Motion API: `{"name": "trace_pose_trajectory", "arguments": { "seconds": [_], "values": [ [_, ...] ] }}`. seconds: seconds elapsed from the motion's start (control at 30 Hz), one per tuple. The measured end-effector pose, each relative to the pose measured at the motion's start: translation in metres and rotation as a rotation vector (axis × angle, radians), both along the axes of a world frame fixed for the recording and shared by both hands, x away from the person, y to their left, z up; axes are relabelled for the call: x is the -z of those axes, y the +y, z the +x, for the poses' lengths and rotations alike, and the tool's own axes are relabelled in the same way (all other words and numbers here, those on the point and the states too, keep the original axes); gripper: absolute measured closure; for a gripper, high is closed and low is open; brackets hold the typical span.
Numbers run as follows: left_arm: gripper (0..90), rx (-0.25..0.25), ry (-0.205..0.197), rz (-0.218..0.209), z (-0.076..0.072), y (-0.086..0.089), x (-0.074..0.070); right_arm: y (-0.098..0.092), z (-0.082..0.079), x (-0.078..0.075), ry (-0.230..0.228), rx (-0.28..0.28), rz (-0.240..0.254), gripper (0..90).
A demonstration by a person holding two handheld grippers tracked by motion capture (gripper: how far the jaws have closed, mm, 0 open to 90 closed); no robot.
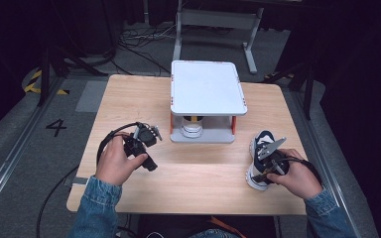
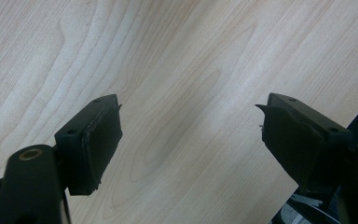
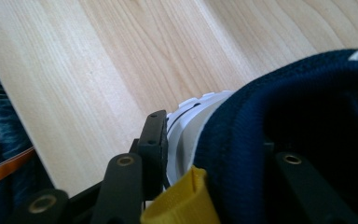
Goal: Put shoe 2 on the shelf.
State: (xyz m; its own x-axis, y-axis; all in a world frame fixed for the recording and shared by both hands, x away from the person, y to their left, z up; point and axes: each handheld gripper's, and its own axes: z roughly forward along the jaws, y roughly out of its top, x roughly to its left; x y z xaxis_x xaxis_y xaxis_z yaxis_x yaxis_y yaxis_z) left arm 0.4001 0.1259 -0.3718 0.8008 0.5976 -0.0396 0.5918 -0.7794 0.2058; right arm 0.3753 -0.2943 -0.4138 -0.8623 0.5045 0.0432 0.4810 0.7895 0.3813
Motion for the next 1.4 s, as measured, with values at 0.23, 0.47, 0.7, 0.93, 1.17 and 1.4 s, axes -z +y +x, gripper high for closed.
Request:
{"name": "trace_pose_trajectory", "arguments": {
  "seconds": [0.23, 0.47, 0.7, 0.93, 1.17, 1.4],
  "values": [
    [20.6, -0.009, -0.011, -0.004, -0.004, 0.004, -0.002, 0.012, -0.007, -0.019, -0.069, -0.107, 0.001, 61.7],
    [20.6, -0.035, -0.029, 0.001, -0.013, 0.013, -0.001, 0.038, -0.003, -0.032, -0.104, -0.201, 0.024, 61.7],
    [20.5, -0.052, -0.046, -0.003, -0.019, 0.017, -0.001, 0.080, 0.020, -0.037, -0.098, -0.332, -0.004, 61.6],
    [20.3, -0.048, -0.038, -0.005, -0.019, 0.019, 0.002, 0.106, 0.050, -0.029, -0.083, -0.341, -0.017, 61.4],
    [20.3, -0.016, -0.052, -0.006, -0.020, 0.016, -0.001, 0.124, 0.077, -0.019, -0.080, -0.324, -0.021, 61.2],
    [20.3, 0.002, -0.048, 0.005, -0.018, 0.013, 0.001, 0.133, 0.092, -0.009, -0.091, -0.341, -0.031, 60.8]
  ]
}}
